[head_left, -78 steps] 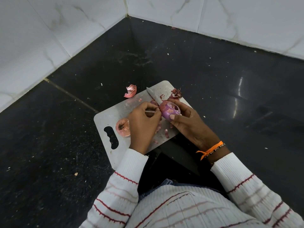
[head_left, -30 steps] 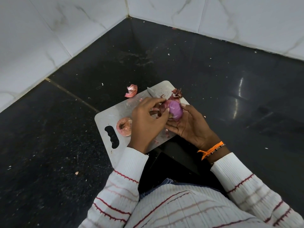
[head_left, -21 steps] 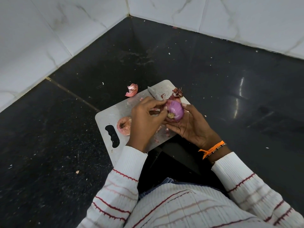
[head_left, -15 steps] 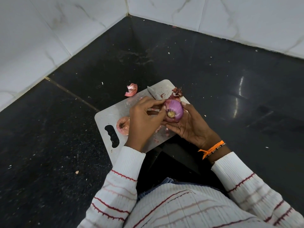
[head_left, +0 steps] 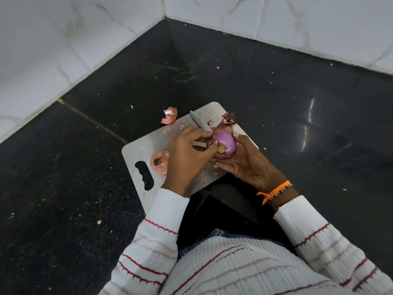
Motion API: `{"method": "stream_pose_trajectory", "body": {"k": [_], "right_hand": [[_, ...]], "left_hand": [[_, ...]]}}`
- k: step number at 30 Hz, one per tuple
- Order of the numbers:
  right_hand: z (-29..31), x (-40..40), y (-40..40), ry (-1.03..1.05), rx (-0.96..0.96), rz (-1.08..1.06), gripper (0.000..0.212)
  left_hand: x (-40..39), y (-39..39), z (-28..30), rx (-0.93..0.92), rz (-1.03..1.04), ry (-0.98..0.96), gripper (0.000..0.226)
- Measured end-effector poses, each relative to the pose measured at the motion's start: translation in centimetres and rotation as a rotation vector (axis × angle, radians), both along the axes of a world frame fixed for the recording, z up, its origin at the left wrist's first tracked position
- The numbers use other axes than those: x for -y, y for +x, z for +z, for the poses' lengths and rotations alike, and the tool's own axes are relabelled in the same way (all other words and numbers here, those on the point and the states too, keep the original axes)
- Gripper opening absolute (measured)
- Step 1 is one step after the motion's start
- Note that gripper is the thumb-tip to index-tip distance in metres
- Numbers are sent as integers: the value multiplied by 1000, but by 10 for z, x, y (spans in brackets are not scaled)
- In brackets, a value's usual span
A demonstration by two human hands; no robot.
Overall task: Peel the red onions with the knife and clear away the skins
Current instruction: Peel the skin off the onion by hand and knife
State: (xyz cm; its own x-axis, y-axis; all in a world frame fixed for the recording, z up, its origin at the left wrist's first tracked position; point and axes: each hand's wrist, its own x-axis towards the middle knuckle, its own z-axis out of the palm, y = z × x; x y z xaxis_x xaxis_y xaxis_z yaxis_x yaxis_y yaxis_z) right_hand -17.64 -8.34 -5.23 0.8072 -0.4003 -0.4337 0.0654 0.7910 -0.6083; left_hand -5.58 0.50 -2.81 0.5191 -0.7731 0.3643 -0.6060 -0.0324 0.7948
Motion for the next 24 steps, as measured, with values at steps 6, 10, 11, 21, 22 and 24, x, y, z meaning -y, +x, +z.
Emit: {"method": "stream_pose_trajectory", "body": {"k": [6,10,11,21,22,24], "right_hand": [[1,-1,1,-35,-35,12,57],[3,-1,2,-26,-46,-23,44],[4,0,2,-22,-46,-35,43],[3,-1,2,-8,-46,-28,42],[3,0,2,-8,-46,-26,42],[1,1,2,-10,-53,-22,43]], "left_hand": [[1,1,-2,25,18,8,11],[1,4,-1,-139,38,-25,16],[1,3,0,-195,39,-30,16],[2,-2,-4,-98,56,-79,8],[2,-2,-4,-64,53,-68,6],[2,-3,-4,5,56,-32,5]]}}
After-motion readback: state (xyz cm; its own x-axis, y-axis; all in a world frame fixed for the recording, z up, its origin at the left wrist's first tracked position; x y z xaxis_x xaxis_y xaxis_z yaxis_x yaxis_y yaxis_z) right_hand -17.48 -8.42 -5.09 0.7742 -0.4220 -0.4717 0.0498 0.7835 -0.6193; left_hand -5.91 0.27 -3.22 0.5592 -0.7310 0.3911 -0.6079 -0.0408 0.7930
